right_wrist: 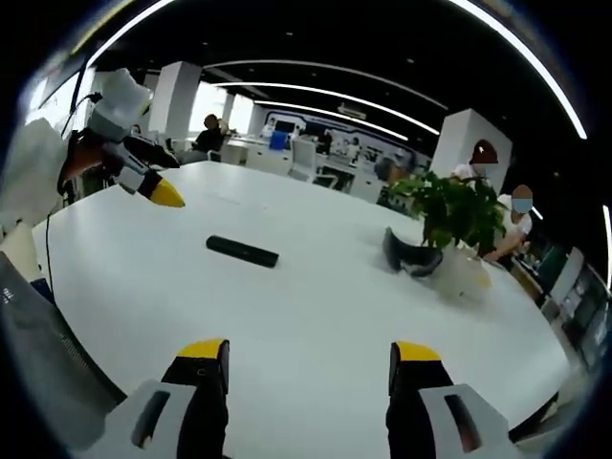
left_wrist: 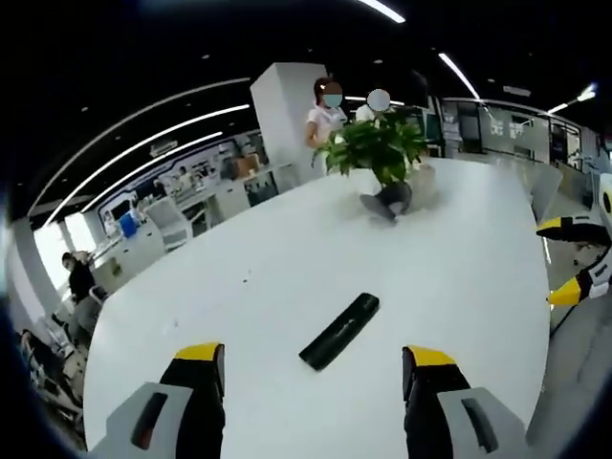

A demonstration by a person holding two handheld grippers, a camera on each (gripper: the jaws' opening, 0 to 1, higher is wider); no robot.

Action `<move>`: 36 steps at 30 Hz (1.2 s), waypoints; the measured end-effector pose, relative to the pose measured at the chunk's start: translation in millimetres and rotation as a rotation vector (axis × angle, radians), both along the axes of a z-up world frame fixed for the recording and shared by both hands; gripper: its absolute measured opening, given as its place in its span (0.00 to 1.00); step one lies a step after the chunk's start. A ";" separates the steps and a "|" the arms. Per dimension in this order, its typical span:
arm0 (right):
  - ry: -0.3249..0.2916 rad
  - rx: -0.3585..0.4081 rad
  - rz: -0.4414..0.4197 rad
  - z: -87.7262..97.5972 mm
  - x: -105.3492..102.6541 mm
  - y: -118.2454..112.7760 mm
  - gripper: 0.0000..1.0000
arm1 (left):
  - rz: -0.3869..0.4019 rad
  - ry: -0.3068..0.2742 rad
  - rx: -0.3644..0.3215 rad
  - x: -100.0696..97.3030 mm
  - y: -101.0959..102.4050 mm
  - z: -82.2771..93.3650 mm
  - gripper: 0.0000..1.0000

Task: Press the specified remote control buttons in sequence, fully releasing each button before pressing the next.

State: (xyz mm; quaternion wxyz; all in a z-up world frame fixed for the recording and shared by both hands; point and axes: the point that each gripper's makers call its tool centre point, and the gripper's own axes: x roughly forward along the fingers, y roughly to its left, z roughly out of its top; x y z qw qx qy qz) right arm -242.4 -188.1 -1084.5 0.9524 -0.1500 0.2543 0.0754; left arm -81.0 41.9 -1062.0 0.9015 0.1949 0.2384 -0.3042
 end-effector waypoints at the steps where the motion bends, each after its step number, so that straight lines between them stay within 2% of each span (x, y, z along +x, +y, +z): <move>1: 0.002 0.001 0.000 -0.5 0.0 -0.1 0.67 | -0.007 0.013 -0.006 3.9 -2.3 -3.2 0.78; 8: 0.019 -0.008 0.003 -4.0 0.3 0.2 0.66 | -0.078 0.084 0.043 21.3 -14.2 -27.8 0.77; 16: 0.039 -0.021 0.014 -7.8 -1.6 2.5 0.67 | -0.144 0.102 0.095 41.2 -23.8 -44.5 0.70; 20: 0.039 -0.016 0.023 -7.2 -2.2 4.2 0.65 | -0.173 0.112 0.124 50.7 -27.3 -53.6 0.62; 23: 0.030 -0.006 0.018 -5.2 -1.5 3.0 0.64 | -0.246 0.165 0.168 48.6 -33.1 -70.3 0.56; 26: 0.043 -0.010 0.016 -7.5 -2.0 2.7 0.63 | -0.291 0.171 0.223 50.7 -35.2 -83.7 0.51; 30: 0.047 -0.009 0.014 -8.4 -1.9 2.0 0.62 | -0.296 0.211 0.290 57.2 -32.8 -103.2 0.44; 36: 0.055 -0.014 0.020 -10.0 -2.0 2.7 0.61 | -0.343 0.261 0.345 62.0 -33.7 -116.0 0.43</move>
